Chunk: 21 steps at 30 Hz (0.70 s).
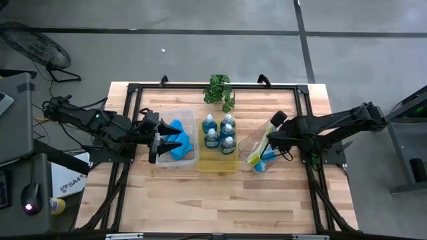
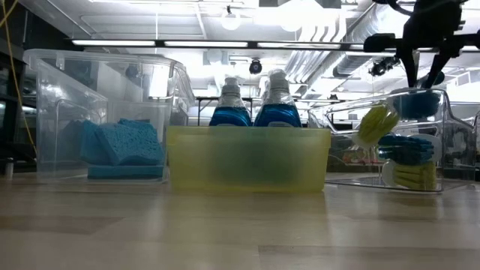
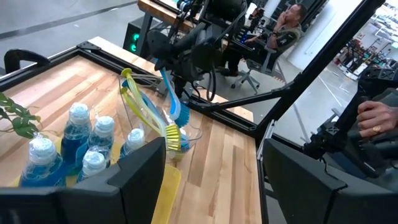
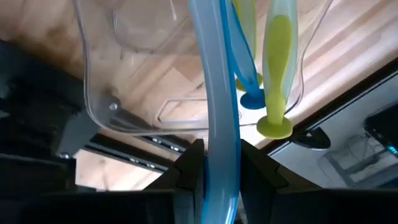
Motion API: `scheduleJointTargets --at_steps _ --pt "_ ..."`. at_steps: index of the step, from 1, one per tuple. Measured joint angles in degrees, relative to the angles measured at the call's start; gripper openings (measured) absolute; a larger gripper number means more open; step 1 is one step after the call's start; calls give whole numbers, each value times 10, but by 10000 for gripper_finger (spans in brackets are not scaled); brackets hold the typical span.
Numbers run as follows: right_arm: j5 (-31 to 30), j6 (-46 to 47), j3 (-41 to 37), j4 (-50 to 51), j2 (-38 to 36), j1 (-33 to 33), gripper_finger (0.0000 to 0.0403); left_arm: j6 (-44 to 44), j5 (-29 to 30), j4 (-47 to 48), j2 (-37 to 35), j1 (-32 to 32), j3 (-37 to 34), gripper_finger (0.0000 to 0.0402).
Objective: Pick & Place Kitchen Sink Supplies
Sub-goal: Put the blue toilet brush into the transparent bin
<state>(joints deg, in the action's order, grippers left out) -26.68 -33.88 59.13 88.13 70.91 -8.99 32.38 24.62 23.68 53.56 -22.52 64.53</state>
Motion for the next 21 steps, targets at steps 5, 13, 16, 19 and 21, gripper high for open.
scheduleJointTargets --at_steps 5,13,16,19,21 --pt "17 3 -1 -14 0 0 64 -4 0 0 0 0 0 264" --pt "37 -11 0 -39 10 0 64 -11 -2 0 0 0 0 264" --pt "28 -15 0 -50 29 -1 64 -11 -8 0 0 0 0 264" --pt "29 -15 0 -59 47 0 64 -11 -9 0 0 0 0 264" --pt "30 -15 0 -64 59 0 64 -11 -9 0 0 0 0 264"
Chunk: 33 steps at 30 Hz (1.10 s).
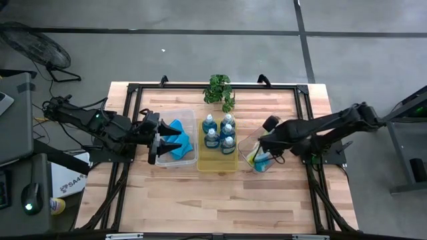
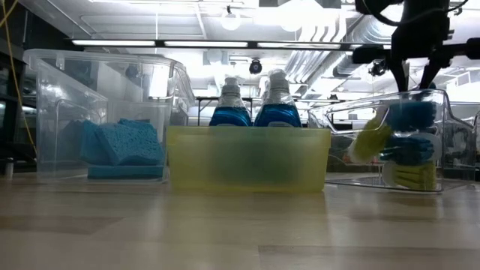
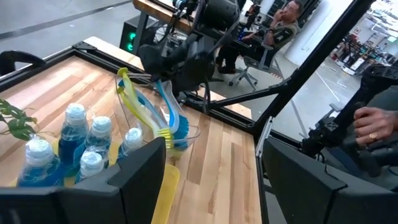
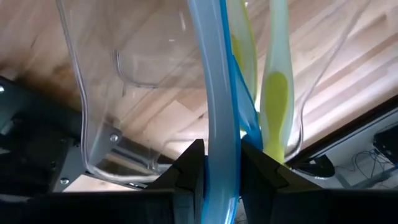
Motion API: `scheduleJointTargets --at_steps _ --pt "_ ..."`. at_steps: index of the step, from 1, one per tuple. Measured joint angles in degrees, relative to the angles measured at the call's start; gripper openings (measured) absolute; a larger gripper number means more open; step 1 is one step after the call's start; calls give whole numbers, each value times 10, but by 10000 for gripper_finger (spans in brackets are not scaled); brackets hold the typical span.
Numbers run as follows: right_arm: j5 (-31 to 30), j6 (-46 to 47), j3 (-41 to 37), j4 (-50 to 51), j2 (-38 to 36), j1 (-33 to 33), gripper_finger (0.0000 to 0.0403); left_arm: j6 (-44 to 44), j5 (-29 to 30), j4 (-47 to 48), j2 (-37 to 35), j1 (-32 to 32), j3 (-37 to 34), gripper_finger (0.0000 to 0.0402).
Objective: Pick & Place Kitchen Sink Supplies
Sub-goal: Put the blue toilet brush into the transparent bin, then return to Home Position
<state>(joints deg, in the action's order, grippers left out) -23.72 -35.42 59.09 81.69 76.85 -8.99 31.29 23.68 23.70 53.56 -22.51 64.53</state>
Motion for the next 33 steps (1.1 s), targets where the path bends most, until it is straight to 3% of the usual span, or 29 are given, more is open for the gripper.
scheduleJointTargets --at_steps 11,20,24,33 --pt "11 20 0 -36 19 0 64 5 -8 0 0 0 0 264" --pt "3 112 0 -44 19 0 154 5 -8 0 0 0 0 264" --pt "3 194 0 -43 19 0 162 5 -8 0 0 0 0 264" --pt "33 476 1 -43 19 0 164 -8 -7 0 0 0 0 264"
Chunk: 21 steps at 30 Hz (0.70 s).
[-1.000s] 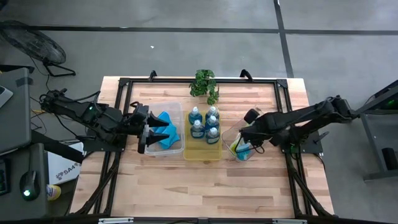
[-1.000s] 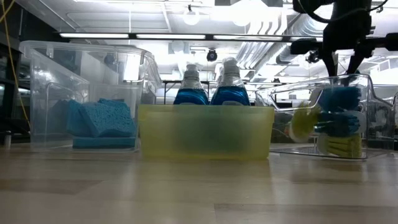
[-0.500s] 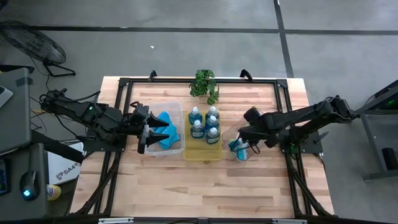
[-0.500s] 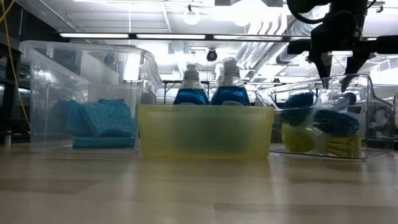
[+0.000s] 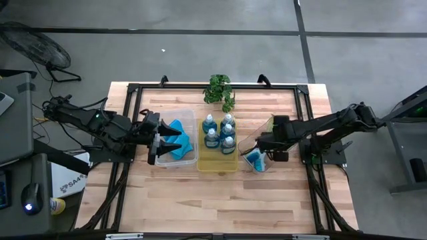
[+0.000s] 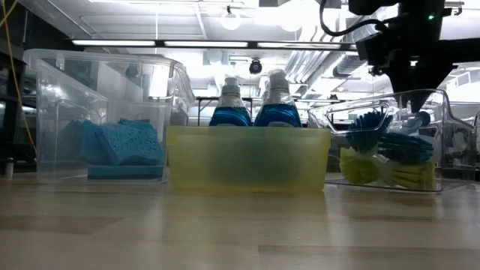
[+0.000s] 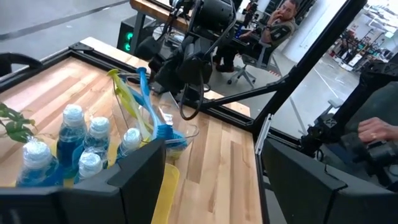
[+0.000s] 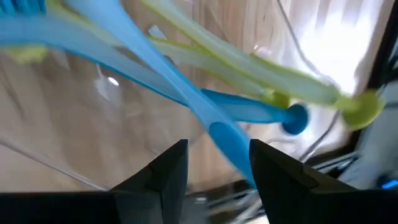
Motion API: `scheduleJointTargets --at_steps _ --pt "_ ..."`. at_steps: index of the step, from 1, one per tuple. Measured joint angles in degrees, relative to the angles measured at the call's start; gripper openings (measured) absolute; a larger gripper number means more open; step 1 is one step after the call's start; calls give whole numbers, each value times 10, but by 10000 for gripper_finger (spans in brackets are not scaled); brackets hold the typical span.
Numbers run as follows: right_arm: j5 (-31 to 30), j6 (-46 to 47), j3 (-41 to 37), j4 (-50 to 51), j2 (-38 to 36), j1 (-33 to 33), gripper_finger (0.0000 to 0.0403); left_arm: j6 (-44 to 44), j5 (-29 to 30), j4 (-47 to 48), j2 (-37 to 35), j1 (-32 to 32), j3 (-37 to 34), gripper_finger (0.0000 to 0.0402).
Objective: Pick & Place Kitchen Sink Supplies
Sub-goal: Return to Home Position
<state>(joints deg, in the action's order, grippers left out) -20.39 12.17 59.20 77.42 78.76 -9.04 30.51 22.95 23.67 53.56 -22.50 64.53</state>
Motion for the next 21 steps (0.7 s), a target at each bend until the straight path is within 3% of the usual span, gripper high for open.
scheduleJointTargets --at_steps 11,17,21 --pt "122 202 0 -31 -49 0 159 -75 7 -7 -20 0 0 264" --pt "127 277 0 -113 -141 0 145 -109 12 -3 -44 0 0 264" --pt "93 312 0 -184 -212 -4 140 -128 21 13 -62 0 0 264"
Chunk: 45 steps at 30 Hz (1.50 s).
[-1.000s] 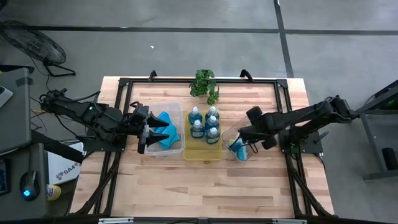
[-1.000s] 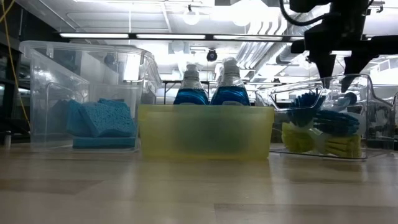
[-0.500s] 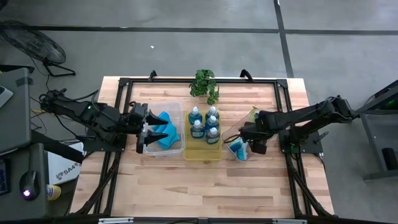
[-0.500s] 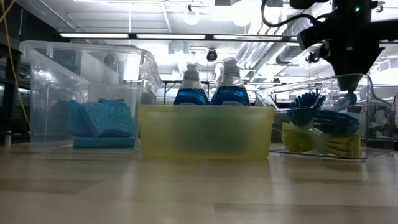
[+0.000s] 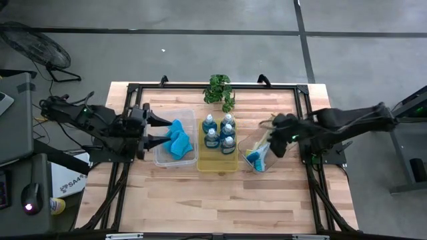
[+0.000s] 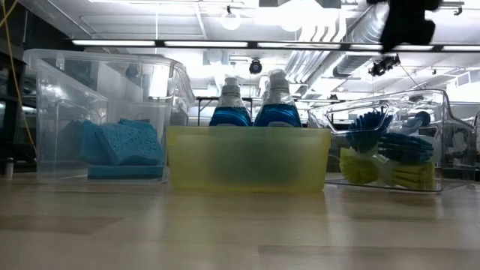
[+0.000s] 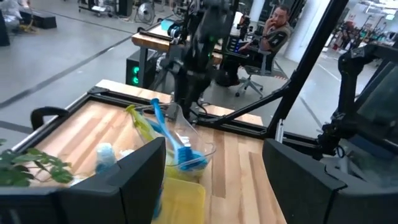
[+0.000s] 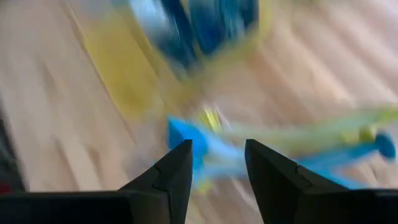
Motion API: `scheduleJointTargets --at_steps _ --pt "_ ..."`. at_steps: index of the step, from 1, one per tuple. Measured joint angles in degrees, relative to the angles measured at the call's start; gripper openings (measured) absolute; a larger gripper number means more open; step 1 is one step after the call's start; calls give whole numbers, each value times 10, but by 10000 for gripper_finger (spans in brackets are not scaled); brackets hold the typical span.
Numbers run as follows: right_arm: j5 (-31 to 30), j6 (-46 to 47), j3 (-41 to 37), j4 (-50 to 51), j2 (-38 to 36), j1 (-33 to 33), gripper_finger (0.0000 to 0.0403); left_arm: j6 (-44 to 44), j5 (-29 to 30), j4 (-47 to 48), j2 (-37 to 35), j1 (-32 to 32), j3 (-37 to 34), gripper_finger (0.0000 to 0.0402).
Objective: Pick & Place Kitchen Sink Supplies
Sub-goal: Return to Home Position
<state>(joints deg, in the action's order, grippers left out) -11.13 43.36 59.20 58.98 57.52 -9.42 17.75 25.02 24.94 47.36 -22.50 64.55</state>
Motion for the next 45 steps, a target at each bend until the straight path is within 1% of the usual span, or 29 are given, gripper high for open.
scheduleJointTargets --at_steps 5,7,11,13,15,19,21,23,25,26,29,31,32,34,36,38,42,45 --pt "-103 30 0 -81 -80 -11 140 -14 2 32 -25 0 0 264" --pt "-120 23 0 -111 -106 -17 140 -14 5 45 -34 0 0 264" --pt "-126 -17 0 -158 -144 -35 140 -16 12 81 -54 0 0 264" --pt "-134 -50 0 -179 -155 -45 140 -12 12 107 -65 0 0 264" --pt "-157 -73 0 -198 -164 -55 140 0 13 131 -76 0 0 264" --pt "-227 -119 0 -231 -167 -74 140 19 37 174 -91 0 0 264" --pt "-248 -138 0 -244 -164 -80 140 25 49 192 -98 0 0 264" --pt "-256 -152 -2 -258 -163 -83 140 31 63 202 -104 0 -2 264" --pt "-250 -174 -28 -315 -167 -84 140 35 75 201 -115 0 -13 264" --pt "-238 -190 -51 -356 -174 -83 140 35 80 199 -123 0 -20 264" --pt "-177 -235 -144 -515 -203 -77 140 37 90 179 -148 0 -51 264" --pt "-139 -254 -207 -606 -227 -71 140 37 92 148 -168 0 -75 264" --pt "-125 -260 -237 -643 -239 -69 140 37 92 130 -179 0 -89 264" --pt "-120 -270 -285 -701 -265 -63 140 35 92 104 -201 0 -116 264" --pt "-120 -274 -321 -731 -297 -56 140 31 92 83 -224 0 -145 264" --pt "-108 -274 -345 -738 -333 -47 140 31 93 58 -246 0 -174 264" --pt "-66 -299 -367 -738 -404 -28 140 30 96 -1 -286 0 -225 264" --pt "-56 -321 -374 -736 -449 -11 140 21 104 -24 -310 0 -258 264"
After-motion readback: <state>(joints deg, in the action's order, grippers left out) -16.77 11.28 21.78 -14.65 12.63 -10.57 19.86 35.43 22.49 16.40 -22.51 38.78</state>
